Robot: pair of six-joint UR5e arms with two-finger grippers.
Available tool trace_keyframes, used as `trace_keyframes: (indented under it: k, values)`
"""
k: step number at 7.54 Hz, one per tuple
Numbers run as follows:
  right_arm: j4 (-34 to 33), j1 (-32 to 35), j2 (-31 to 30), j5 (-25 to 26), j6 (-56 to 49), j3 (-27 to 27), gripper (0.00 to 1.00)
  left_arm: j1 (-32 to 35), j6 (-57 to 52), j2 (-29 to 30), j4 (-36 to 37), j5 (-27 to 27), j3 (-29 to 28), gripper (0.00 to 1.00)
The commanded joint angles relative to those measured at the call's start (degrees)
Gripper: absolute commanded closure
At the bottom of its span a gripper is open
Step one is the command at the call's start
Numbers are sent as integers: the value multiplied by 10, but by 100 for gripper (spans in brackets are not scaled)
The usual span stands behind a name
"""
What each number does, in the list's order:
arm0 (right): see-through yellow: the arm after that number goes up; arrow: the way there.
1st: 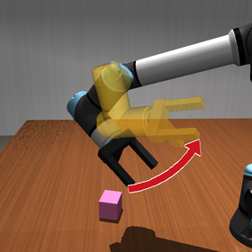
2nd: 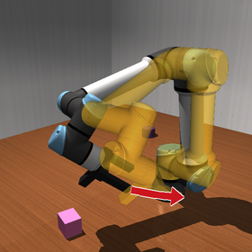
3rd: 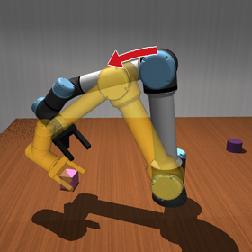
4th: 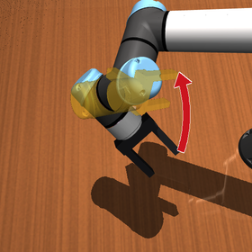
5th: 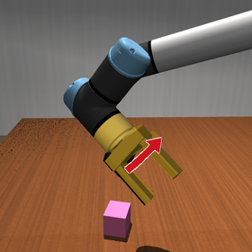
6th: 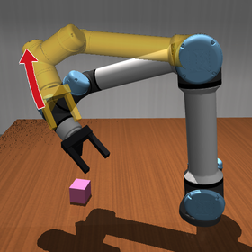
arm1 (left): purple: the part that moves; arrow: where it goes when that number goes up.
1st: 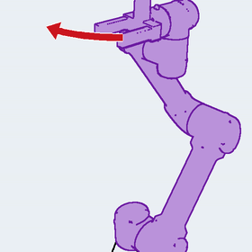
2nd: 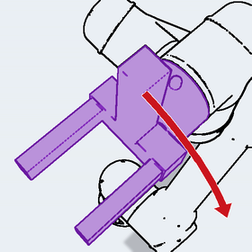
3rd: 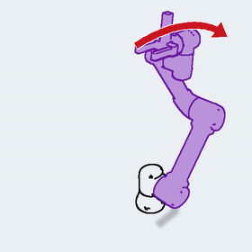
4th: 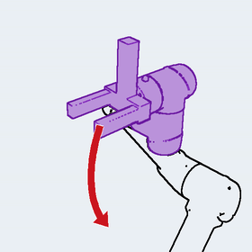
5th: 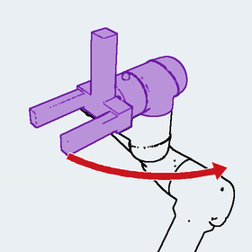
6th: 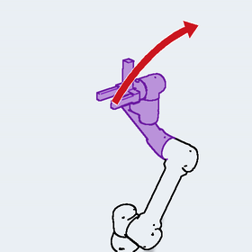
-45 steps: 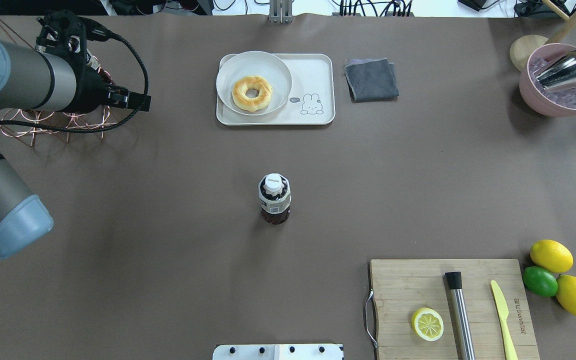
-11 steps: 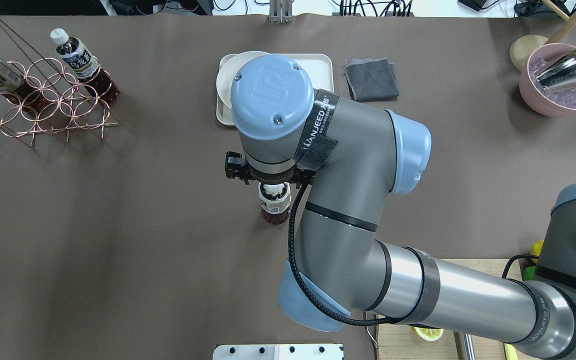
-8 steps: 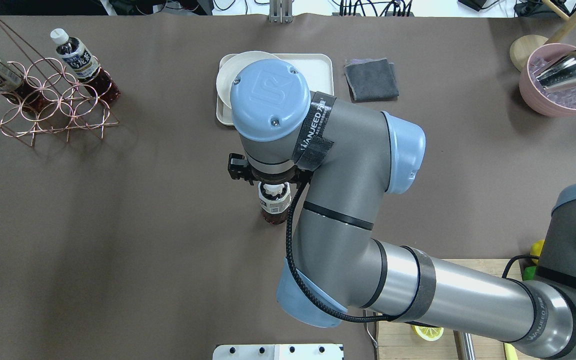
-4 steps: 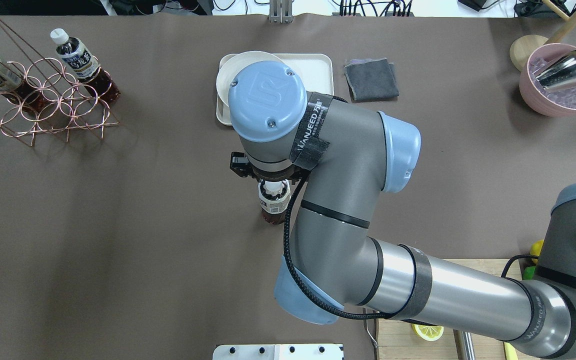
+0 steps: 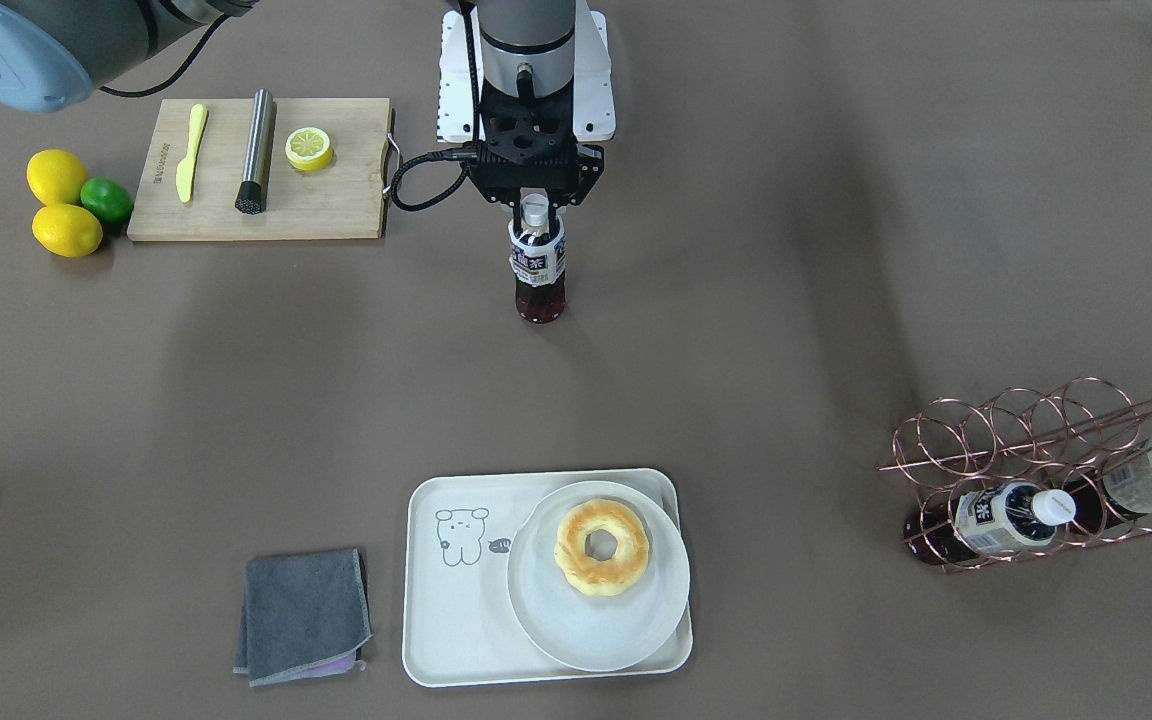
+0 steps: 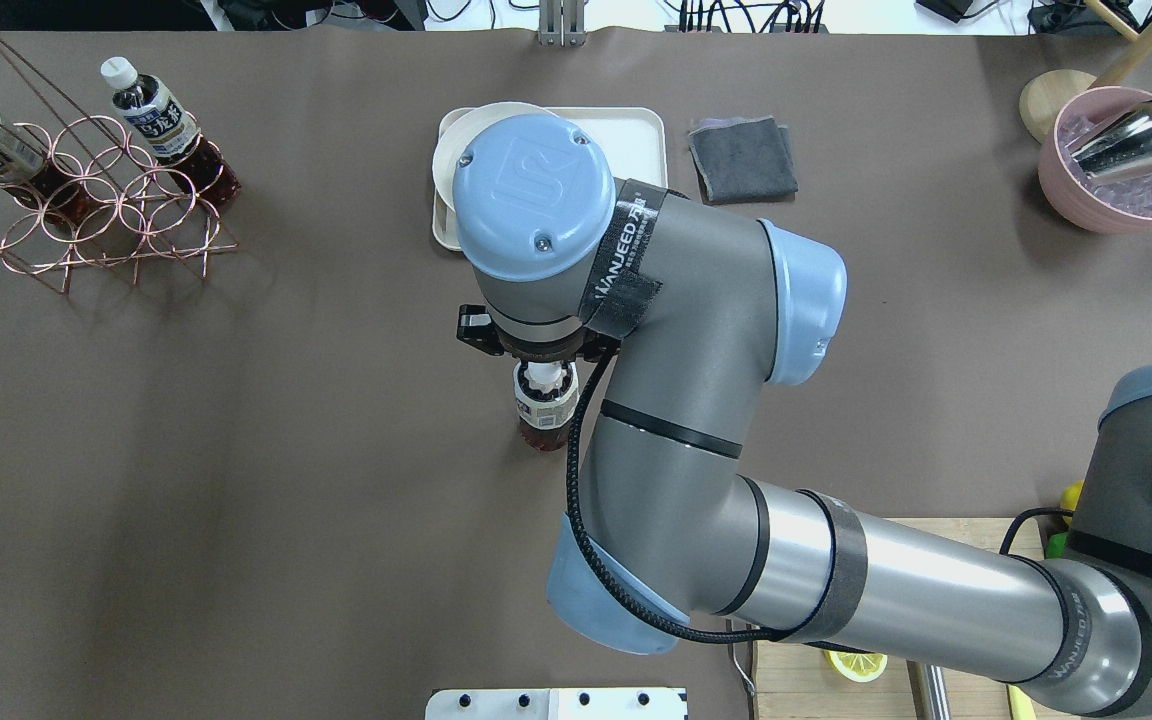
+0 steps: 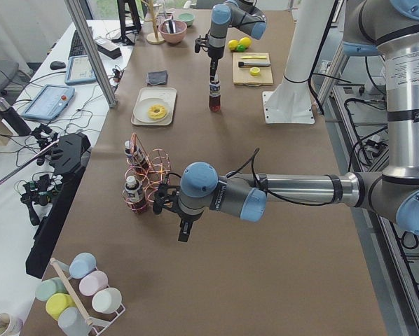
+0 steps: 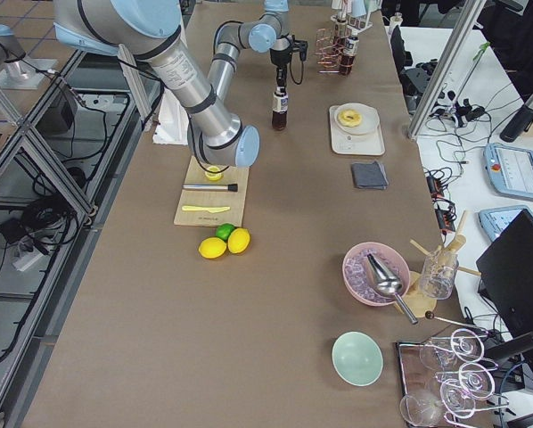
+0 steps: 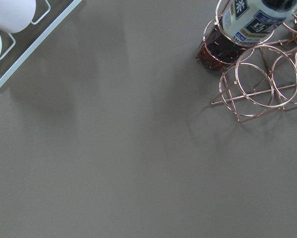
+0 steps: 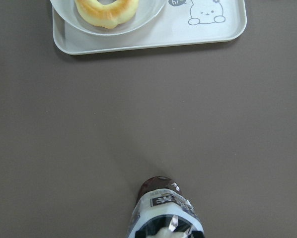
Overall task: Place tea on tray
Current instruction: 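Lift the bottle with the right gripper and carry it onto the tray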
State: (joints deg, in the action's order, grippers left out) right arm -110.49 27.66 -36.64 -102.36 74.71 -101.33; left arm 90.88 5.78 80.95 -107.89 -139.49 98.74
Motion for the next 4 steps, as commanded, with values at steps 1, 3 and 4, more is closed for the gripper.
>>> trace_keyframes:
  k: [1,3,4]
  values:
    - [-6,34,21,-12,-6,3,100,0,0,1,0,-3,0,2]
    - [-3,129,40,-93,-99,61,100,0,0,1,0,-4,1,2]
    - [-1,171,93,-120,-138,158,100,0,0,3,0,-4,3,2]
